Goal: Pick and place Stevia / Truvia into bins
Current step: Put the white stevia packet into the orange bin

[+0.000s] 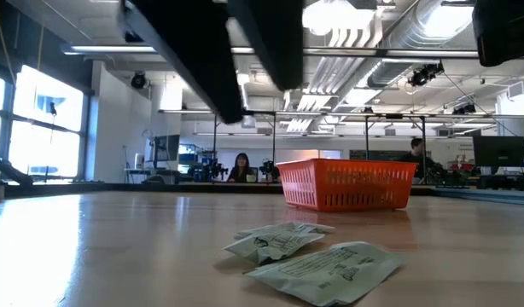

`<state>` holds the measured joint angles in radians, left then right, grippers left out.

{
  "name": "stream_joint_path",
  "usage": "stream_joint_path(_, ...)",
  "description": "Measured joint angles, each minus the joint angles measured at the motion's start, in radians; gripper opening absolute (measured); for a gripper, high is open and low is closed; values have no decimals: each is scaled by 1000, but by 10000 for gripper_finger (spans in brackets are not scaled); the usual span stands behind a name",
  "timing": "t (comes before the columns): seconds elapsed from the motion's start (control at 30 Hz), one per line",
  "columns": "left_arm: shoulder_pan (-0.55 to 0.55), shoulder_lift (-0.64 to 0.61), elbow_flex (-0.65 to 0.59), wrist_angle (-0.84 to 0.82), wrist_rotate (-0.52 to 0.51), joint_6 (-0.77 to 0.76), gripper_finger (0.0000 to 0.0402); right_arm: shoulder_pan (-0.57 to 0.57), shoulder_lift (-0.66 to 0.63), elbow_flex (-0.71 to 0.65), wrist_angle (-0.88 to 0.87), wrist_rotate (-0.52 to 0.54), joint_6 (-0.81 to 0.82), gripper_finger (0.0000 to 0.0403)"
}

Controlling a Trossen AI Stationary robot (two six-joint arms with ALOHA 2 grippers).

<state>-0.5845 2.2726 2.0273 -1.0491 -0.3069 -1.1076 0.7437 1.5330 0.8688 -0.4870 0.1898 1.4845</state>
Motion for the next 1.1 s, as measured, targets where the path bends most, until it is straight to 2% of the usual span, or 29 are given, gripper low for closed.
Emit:
stream_joint_path(0.13,51,0,-32,35,2,-4,284,0,0,0,-8,38,-28,252)
stream_joint_path(0.47,186,2,-134,70,127,-42,285,3,0,0,-30,40,-78,252)
stream_joint_path(0.7,205,22,-166,188,146,-25,285,3,0,0,-51,68,-98,252)
stream_joint_path(0.83,202,43,-162,178,158,-22,284,3,0,0,-56,72,-98,252)
stream_joint_path(0.97,197,58,-159,145,134,-8,263,3,0,0,-64,80,-98,252)
stream_joint_path(1.1,197,60,-161,117,112,32,213,3,-1,0,-81,94,-98,252)
